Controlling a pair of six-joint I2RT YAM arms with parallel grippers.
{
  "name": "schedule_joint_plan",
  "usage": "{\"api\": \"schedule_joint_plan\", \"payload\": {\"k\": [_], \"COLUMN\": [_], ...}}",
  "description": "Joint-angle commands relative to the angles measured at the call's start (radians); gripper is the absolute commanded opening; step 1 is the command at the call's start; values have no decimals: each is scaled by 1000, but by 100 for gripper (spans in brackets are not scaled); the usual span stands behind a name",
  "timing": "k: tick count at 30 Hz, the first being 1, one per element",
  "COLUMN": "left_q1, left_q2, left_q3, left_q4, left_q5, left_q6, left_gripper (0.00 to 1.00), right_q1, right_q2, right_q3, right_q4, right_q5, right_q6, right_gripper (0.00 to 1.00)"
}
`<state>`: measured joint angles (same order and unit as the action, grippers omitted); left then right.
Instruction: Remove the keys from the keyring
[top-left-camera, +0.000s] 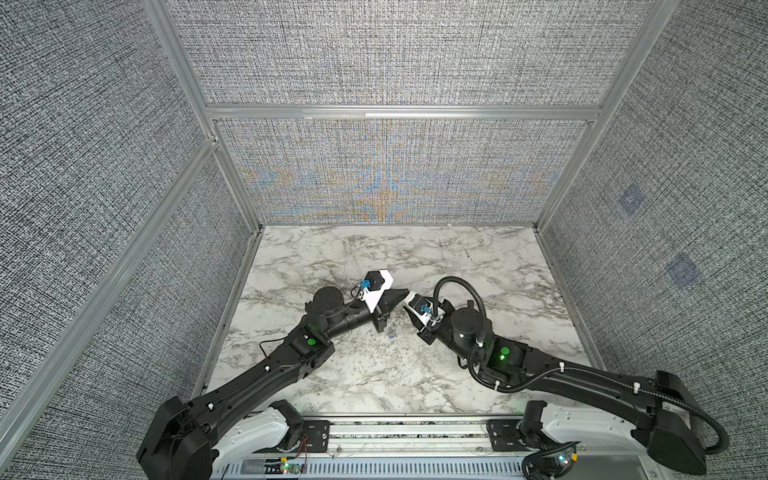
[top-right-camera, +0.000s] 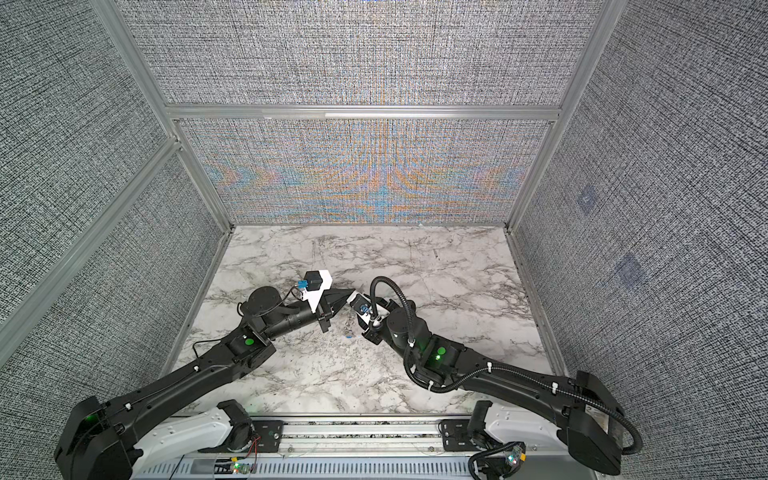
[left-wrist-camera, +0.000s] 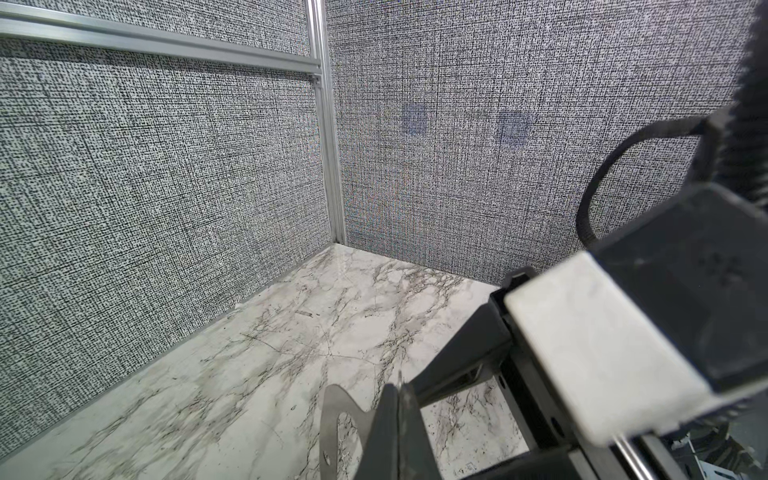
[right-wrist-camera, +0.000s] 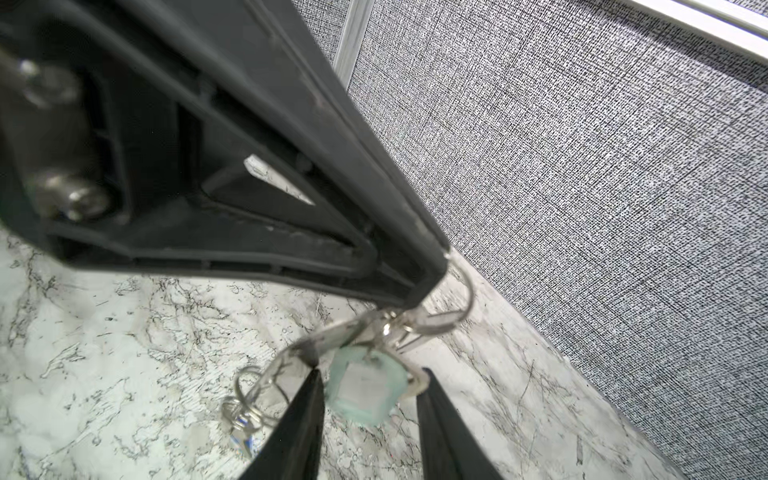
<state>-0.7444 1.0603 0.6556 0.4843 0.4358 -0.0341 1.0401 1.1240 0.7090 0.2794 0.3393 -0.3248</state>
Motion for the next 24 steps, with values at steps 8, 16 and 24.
{"api": "schedule_joint_plan", "payload": {"k": [8, 16, 24], "left_q1": [-1, -2, -1], "left_q2": [-12, -14, -8], "left_q3": [-15, -20, -17], "left_q4": [71, 93, 99], "left_q5": [-19, -36, -43], "left_q6": [-27, -53, -66], "left_gripper": [0, 0, 0], "right_q1": [-7, -11, -11], "right_q2": [14, 18, 1], "right_q3": [41, 53, 26], "right_q4": [-12, -55, -5], "right_q5": [89, 148, 116], "right_q6": [37, 69, 60], "right_gripper": [47, 50, 49]}}
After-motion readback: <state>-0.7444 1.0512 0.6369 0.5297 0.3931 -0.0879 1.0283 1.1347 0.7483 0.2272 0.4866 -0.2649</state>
